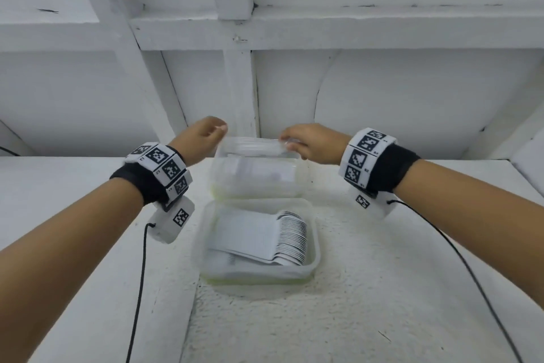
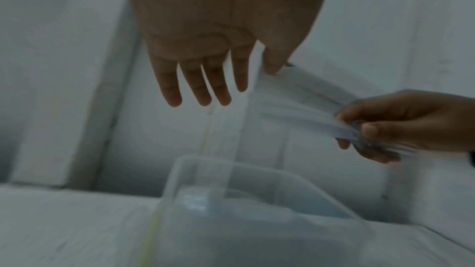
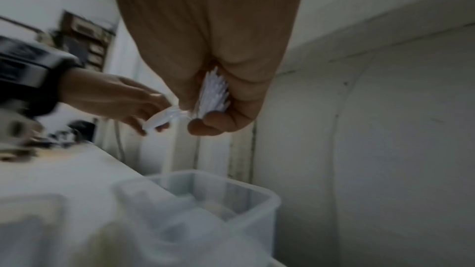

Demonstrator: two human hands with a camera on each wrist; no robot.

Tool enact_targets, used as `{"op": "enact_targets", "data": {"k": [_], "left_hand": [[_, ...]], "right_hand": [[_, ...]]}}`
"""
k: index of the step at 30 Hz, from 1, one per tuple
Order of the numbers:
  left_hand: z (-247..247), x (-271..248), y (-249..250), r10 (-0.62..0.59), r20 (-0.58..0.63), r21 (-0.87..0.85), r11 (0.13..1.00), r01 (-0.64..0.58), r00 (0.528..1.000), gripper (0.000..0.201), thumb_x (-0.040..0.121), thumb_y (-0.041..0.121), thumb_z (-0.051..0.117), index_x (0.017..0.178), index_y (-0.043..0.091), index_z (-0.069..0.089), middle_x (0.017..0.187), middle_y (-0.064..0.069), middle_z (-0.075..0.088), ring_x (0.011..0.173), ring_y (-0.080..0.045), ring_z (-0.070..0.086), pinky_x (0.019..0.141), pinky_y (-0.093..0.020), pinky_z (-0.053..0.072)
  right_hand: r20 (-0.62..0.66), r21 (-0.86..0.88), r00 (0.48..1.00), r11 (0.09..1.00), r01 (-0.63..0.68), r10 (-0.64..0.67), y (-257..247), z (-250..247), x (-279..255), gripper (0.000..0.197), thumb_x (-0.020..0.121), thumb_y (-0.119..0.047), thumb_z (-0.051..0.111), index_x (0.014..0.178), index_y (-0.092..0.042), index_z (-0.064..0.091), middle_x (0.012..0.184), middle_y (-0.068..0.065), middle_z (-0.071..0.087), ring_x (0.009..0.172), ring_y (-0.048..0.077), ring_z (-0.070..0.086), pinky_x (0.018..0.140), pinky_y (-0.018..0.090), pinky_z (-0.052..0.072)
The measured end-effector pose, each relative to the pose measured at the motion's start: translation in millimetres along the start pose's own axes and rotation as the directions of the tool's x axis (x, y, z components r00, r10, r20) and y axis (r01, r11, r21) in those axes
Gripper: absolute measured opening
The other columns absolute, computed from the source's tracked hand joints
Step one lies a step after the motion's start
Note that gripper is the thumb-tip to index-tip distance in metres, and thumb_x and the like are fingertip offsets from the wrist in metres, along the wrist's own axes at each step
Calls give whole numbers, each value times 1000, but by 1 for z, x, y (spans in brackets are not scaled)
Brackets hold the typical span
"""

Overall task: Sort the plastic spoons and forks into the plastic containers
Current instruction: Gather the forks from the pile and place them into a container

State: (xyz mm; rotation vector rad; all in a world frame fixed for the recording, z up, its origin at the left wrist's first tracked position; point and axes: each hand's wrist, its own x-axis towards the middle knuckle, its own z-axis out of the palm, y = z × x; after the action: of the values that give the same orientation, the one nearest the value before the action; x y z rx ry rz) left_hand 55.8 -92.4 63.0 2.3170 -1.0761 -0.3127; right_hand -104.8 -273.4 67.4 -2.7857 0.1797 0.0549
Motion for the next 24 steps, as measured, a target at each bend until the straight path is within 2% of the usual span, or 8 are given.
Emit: {"op": "enact_targets", "data": {"k": [2, 5, 7, 8, 10, 12, 17, 24], "left_hand": [[5, 12, -18, -126, 17, 68, 990, 125, 992, 32, 98, 24, 42, 122, 7, 54, 121, -12, 56, 110, -25, 53, 86, -26, 35], [21, 20, -35, -278, 149, 224, 944, 242, 949, 26, 98, 25, 43, 102, 2, 57, 104, -16, 56, 94, -26, 53, 78, -27, 37], [33, 25, -46, -356, 181, 154, 931, 331, 917, 30, 97, 23, 45, 108, -3, 55, 105, -18, 62, 91, -28, 59, 83, -34, 48], [37, 28, -52, -398, 191, 64, 917, 393, 897, 31, 96, 19, 48, 115, -4, 55, 107, -19, 65, 93, -31, 64, 88, -39, 51], [42, 31, -59, -448, 201, -55, 883, 466, 871, 32, 91, 9, 52, 120, -3, 56, 104, -22, 68, 93, -33, 68, 88, -46, 53], [43, 31, -62, -450, 193, -71, 880, 470, 872, 31, 88, 3, 53, 117, -1, 60, 99, -23, 69, 90, -32, 69, 85, -47, 55], [43, 29, -62, -434, 196, -108, 882, 459, 880, 32, 90, 4, 54, 121, 7, 59, 102, -20, 69, 91, -31, 69, 85, -44, 55], [42, 27, -61, -425, 199, -137, 880, 454, 883, 34, 90, 2, 53, 122, 8, 58, 104, -20, 68, 93, -32, 68, 84, -41, 56]], "right_hand": [[17, -37, 999, 998, -50, 51, 12, 7, 23, 32, 99, -15, 41, 127, -2, 50, 123, 17, 56, 106, 26, 54, 88, 26, 35], [84, -67, 989, 991, -112, 118, 20, 26, 48, 34, 99, -15, 39, 129, -3, 48, 127, 18, 53, 115, 30, 50, 95, 31, 35], [118, -60, 984, 990, -127, 134, 21, 40, 59, 34, 99, -15, 39, 130, -3, 48, 129, 16, 53, 118, 30, 49, 97, 32, 35], [131, -50, 982, 991, -128, 133, 21, 47, 64, 34, 99, -15, 39, 129, -3, 48, 130, 15, 53, 119, 30, 49, 98, 32, 36], [146, -45, 979, 989, -140, 145, 19, 59, 71, 33, 99, -15, 39, 129, -4, 48, 129, 13, 54, 119, 28, 50, 97, 30, 35], [148, -35, 976, 987, -156, 160, 20, 70, 76, 33, 99, -16, 40, 129, -5, 48, 128, 13, 55, 118, 27, 50, 97, 29, 35], [175, 16, 959, 973, -230, 224, 21, 81, 79, 28, 98, -14, 41, 125, -6, 40, 120, 15, 56, 107, 32, 54, 94, 38, 43], [179, -43, 956, 972, -230, 234, 20, 81, 81, 24, 94, -16, 48, 117, -9, 53, 122, 11, 54, 109, 29, 53, 95, 34, 42]]}}
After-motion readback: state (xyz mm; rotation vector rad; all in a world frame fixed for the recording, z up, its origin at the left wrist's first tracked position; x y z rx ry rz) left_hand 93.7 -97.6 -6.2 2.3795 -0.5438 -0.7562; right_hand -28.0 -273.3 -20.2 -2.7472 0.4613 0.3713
